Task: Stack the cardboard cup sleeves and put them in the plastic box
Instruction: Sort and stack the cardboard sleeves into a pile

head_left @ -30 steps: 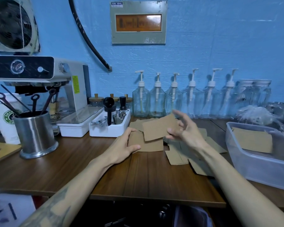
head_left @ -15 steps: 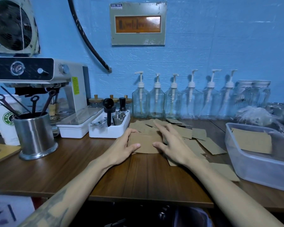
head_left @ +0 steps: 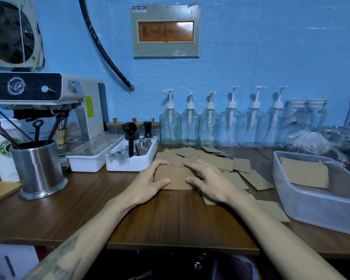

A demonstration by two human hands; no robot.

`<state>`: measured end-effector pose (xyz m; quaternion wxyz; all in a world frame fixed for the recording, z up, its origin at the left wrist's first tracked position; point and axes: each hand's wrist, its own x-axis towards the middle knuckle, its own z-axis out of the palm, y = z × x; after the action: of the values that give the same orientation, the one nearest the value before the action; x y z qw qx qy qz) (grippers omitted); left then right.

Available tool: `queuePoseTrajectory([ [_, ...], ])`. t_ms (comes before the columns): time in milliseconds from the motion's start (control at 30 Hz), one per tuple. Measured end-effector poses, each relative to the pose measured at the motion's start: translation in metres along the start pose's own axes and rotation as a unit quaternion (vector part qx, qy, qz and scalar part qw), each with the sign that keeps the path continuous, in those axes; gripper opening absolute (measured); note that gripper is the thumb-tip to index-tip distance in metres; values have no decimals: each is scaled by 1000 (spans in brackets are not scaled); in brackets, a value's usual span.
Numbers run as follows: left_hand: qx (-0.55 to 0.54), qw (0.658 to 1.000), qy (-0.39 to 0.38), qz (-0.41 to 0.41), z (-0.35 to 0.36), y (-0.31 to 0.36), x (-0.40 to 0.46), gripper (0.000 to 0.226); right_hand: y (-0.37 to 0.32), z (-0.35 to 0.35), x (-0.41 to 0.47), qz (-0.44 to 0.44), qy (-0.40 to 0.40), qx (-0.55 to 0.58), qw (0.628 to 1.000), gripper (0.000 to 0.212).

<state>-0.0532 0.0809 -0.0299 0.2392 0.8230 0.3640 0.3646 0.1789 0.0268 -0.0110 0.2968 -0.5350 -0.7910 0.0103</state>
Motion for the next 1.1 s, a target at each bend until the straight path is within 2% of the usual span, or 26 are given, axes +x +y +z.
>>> queuePoseTrajectory([
  [200, -16, 999, 25, -14, -2, -3, 0, 36, 35, -27, -12, 93, 48, -56, 993, 46],
  [400, -11, 1000, 1, -24, -2, -4, 1, 36, 59, -29, -16, 184, -77, -125, 972, 59],
  [633, 12, 999, 2, -41, -2, -4, -1, 46, 56, -30, -13, 185, -75, -97, 975, 56],
  [867, 14, 999, 1, -43, -2, -3, -1, 43, 55, -29, -14, 173, -61, -51, 982, 49],
  [1033, 8, 999, 1, -31, -2, -3, 0, 38, 43, -36, -17, 141, -4, -4, 990, 45],
  [1100, 8, 1000, 2, -28, -1, -1, 0, 38, 35, -43, -24, 133, -48, 21, 990, 50],
])
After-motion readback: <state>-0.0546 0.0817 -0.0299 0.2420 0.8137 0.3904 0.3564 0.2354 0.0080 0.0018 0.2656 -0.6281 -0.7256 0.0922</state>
